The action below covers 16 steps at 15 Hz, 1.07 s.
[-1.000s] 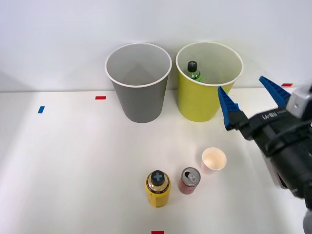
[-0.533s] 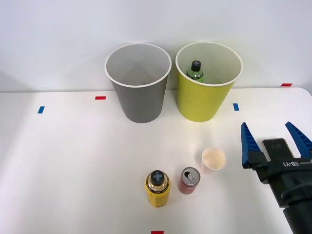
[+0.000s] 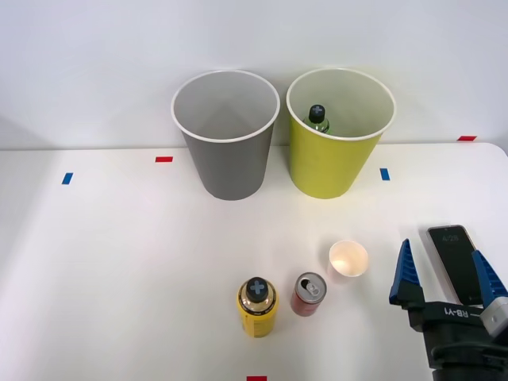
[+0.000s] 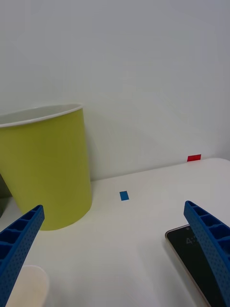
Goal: Put cans in the gray bin, plastic bottles in the light green bin
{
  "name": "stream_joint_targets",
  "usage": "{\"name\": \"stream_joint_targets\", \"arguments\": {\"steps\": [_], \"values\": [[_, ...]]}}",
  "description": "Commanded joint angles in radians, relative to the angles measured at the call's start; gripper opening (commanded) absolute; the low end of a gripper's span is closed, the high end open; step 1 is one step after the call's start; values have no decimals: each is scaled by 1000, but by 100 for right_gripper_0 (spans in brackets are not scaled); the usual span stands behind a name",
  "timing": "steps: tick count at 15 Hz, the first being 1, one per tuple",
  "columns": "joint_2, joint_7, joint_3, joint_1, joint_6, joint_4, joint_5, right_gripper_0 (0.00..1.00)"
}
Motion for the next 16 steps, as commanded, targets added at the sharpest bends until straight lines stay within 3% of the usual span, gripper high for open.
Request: {"name": "stream_joint_targets", "arguments": {"steps": [1,6,10,12,16], "values": [[17,4,12,35,-6,11,4,100],[32,-10,-5,91,-7,11,67,100],[107,-458,-82,99,-105,120,466,100],[121,-450,-76,117,-164,152,532,100],[69,-203,-8,212,-211,152,472,100]]}}
